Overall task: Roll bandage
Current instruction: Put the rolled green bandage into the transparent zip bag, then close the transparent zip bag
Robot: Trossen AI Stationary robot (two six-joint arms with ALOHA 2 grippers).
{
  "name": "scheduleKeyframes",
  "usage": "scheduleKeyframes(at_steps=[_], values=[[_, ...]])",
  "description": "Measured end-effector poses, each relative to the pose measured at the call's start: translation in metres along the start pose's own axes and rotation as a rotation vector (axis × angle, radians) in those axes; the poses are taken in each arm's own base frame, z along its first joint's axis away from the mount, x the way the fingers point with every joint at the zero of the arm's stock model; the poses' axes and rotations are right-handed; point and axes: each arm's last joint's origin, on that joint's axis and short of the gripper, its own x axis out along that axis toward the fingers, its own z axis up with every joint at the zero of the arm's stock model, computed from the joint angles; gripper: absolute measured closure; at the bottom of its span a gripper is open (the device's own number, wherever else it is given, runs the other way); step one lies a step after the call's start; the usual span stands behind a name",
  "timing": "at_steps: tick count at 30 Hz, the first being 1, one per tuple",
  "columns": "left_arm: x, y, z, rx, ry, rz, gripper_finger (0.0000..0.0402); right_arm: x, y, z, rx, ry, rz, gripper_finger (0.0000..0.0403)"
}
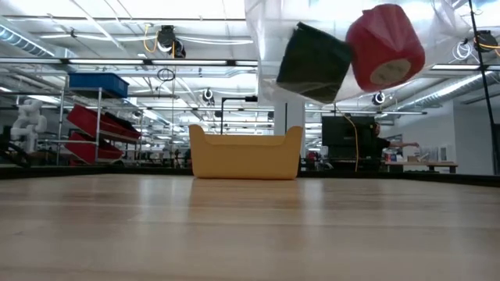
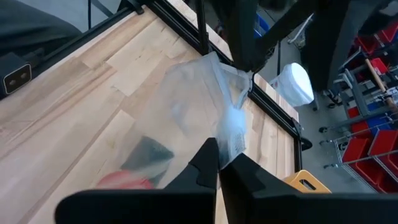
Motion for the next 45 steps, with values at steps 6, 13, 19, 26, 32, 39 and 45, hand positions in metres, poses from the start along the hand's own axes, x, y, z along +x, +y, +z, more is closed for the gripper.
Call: scheduleKeyframes(at_steps=[6,13,19,26,32,39,45], values=[[0.008,-0.010,0.005,-0.021,-0.080,-0.109,0.0152,0.002,-0.003,-0.001,0.017,0.009,-0.010,0.0403],[0.027,-0.013,0.005,0.005,-0.133,-0.020,0.0152,0.004,-0.005,-0.002,0.028,0.016,-0.016,0.0403],[0.031,-0.010,0.004,0.021,-0.115,0.035,0.0169,0.004,-0.005,-0.003,0.024,0.025,-0.014,0.0403],[0.031,-0.013,0.003,0.039,-0.124,-0.067,0.0224,0.004,-0.005,-0.004,0.022,0.029,-0.013,0.0403],[0.032,-0.014,-0.001,0.042,-0.094,-0.073,0.0250,0.004,-0.005,-0.003,0.023,0.028,-0.013,0.0403],[0.037,-0.008,-0.002,0.018,-0.087,-0.058,0.0252,0.004,-0.005,-0.003,0.022,0.028,-0.013,0.0403],[0.042,-0.004,-0.005,0.022,-0.061,-0.048,0.0252,0.004,-0.005,-0.003,0.021,0.028,-0.014,0.0403]])
